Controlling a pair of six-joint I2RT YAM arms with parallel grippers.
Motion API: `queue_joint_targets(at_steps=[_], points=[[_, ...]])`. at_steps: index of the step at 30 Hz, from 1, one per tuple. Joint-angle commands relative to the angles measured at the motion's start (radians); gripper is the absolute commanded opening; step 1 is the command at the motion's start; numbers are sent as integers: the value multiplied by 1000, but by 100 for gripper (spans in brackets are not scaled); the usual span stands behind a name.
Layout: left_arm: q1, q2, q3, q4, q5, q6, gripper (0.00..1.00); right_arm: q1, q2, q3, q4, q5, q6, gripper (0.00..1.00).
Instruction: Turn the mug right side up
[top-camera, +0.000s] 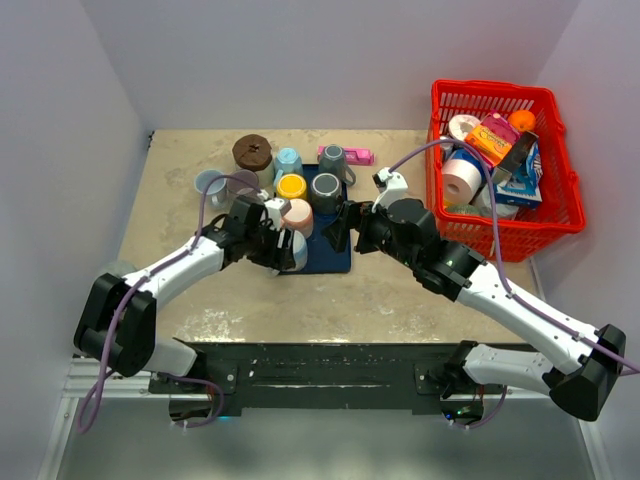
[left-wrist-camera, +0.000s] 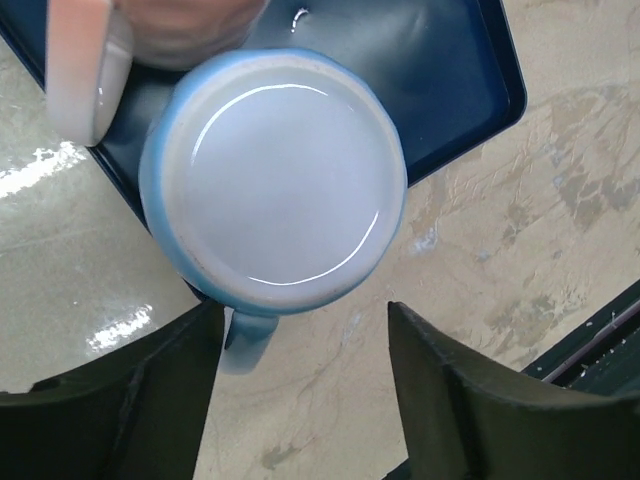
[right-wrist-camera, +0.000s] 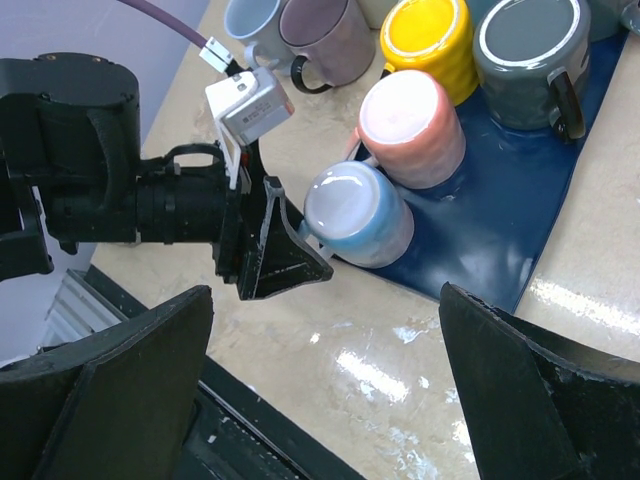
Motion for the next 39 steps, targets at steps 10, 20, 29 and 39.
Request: queue_joint_targets(at_steps=[10, 20, 29, 39], points=[[-82, -6, 26, -39, -147, -4, 36, -3, -31, -27, 46, -1, 10, 99], [-114, 11, 43, -45, -251, -49, 52, -3, -20, -30, 66, -32, 16, 99], [-142, 39, 46, 7, -293, -108, 43, -3, -34, -59, 70, -41, 30, 98], [-160, -16, 47, 15, -360, -147, 0, -3, -47, -70, 56, -46, 38, 98]])
